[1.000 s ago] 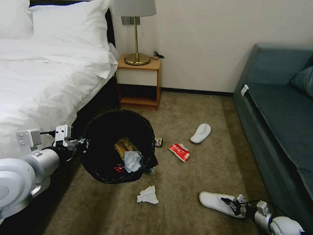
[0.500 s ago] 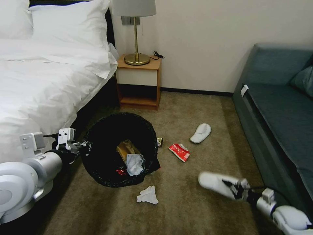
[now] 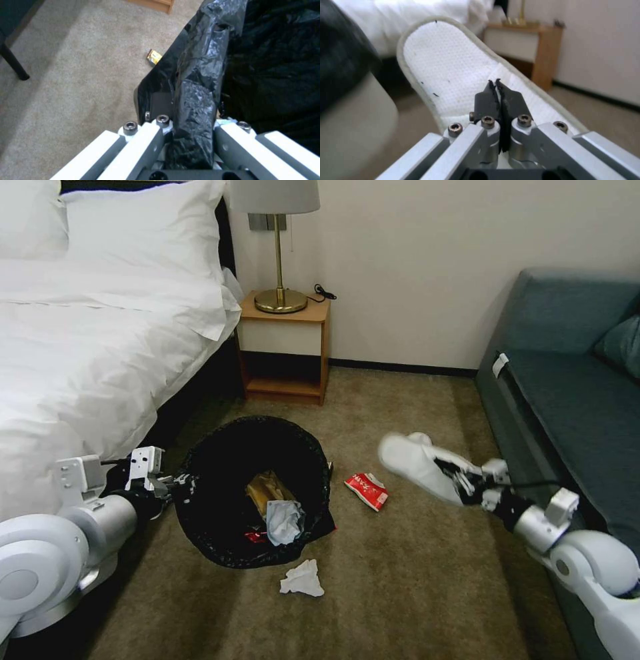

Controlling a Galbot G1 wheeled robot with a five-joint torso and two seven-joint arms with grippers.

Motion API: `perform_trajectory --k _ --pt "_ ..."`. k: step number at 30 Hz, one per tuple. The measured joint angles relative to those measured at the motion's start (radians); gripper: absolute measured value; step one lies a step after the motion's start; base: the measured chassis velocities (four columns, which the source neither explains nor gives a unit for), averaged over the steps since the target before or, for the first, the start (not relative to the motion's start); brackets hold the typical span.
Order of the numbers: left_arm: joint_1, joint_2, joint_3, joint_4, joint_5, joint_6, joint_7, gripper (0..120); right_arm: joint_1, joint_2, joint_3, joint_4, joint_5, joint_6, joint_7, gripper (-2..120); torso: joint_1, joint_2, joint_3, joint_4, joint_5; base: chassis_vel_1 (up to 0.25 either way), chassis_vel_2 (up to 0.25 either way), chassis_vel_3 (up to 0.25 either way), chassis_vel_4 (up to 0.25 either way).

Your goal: Pick up the trash bin, then pick up the garbage on the floor and place it into the trash bin.

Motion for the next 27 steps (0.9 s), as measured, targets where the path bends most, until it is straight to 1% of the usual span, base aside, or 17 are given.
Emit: perform_trajectory --k 1,4,5,6,7,10,11,13,14,16,17,18,19,21,22,25,27 --pt "0.003 0.000 0.003 -0.001 0.000 0.000 0.000 2 0.031 0.000 -0.019 0.051 0.041 -0.021 0.028 0 0.000 0.000 0.000 -0.0002 0.0006 0.000 0.000 0.000 0.000" --pt "0.006 -0.001 0.006 -0.002 0.001 0.000 0.002 2 0.057 0.001 -0.033 0.086 0.075 -0.035 0.051 0 0.000 0.000 0.000 0.0001 0.0003 0.000 0.000 0.000 0.000" --pt "0.010 -0.002 0.013 -0.003 0.003 0.000 0.005 2 0.097 0.002 -0.058 0.132 0.125 -0.053 0.085 0 0.000 0.000 0.000 0.0003 -0.0003 0.000 0.000 0.000 0.000" --pt "0.012 -0.004 0.022 -0.004 0.008 0.000 0.009 2 0.133 0.004 -0.079 0.169 0.167 -0.067 0.115 0 0.000 0.000 0.000 0.0002 0.0002 0.000 0.000 0.000 0.000" --pt "0.012 -0.004 0.022 -0.004 0.008 0.000 0.009 2 0.133 0.004 -0.079 0.169 0.167 -0.067 0.115 0 0.000 0.000 0.000 0.0002 0.0002 0.000 0.000 0.000 0.000" --pt "0.008 -0.007 0.035 0.007 0.012 0.000 0.024 2 0.196 0.008 -0.115 0.232 0.244 -0.092 0.158 0 0.000 0.000 0.000 0.0000 0.0002 0.000 0.000 0.000 0.000" --pt "0.008 -0.007 0.035 0.007 0.012 0.000 0.024 2 0.196 0.008 -0.115 0.232 0.244 -0.092 0.158 0 0.000 0.000 0.000 0.0000 0.0002 0.000 0.000 0.000 0.000" --pt "0.000 -0.007 0.044 0.017 0.012 0.000 0.034 2 0.245 0.010 -0.141 0.267 0.312 -0.106 0.177 0 0.000 0.000 0.000 0.0000 0.0000 0.000 0.000 0.000 0.000" --pt "0.000 -0.007 0.044 0.017 0.012 0.000 0.034 2 0.245 0.010 -0.141 0.267 0.312 -0.106 0.177 0 0.000 0.000 0.000 0.0000 0.0000 0.000 0.000 0.000 0.000" --pt "-0.008 -0.007 0.060 0.020 0.008 0.000 0.056 2 0.316 0.013 -0.185 0.298 0.444 -0.135 0.192 0 0.000 0.000 0.000 0.0000 0.0001 0.000 0.000 0.000 0.000" --pt "-0.008 -0.007 0.060 0.020 0.008 0.000 0.056 2 0.316 0.013 -0.185 0.298 0.444 -0.135 0.192 0 0.000 0.000 0.000 0.0000 0.0001 0.000 0.000 0.000 0.000" --pt "-0.013 -0.004 0.067 0.020 0.004 0.000 0.072 2 0.360 0.014 -0.213 0.303 0.508 -0.152 0.192 0 0.000 0.000 0.000 -0.0001 0.0000 0.000 0.000 0.000 0.000" --pt "-0.013 -0.004 0.067 0.020 0.004 0.000 0.072 2 0.360 0.014 -0.213 0.303 0.508 -0.152 0.192 0 0.000 0.000 0.000 -0.0001 0.0000 0.000 0.000 0.000 0.000" --pt "-0.021 0.003 0.077 0.020 0.004 0.000 0.091 2 0.435 0.031 -0.272 0.305 0.573 -0.174 0.196 0 0.000 0.000 0.000 -0.0001 0.0003 0.000 0.000 0.000 0.000" --pt "-0.021 0.003 0.077 0.020 0.004 0.000 0.091 2 0.435 0.031 -0.272 0.305 0.573 -0.174 0.196 0 0.000 0.000 0.000 -0.0001 0.0003 0.000 0.000 0.000 0.000" --pt "-0.023 0.006 0.083 0.024 0.010 0.000 0.104 2 0.492 0.049 -0.329 0.303 0.594 -0.177 0.203 0 0.000 0.000 0.000 0.0001 0.0001 0.000 0.000 0.000 0.000" --pt "-0.025 0.006 0.095 0.025 0.020 0.000 0.116 2 0.552 0.078 -0.408 0.296 0.598 -0.175 0.215 0 0.000 0.000 0.000 0.0002 0.0002 0.000 0.000 0.000 0.000"
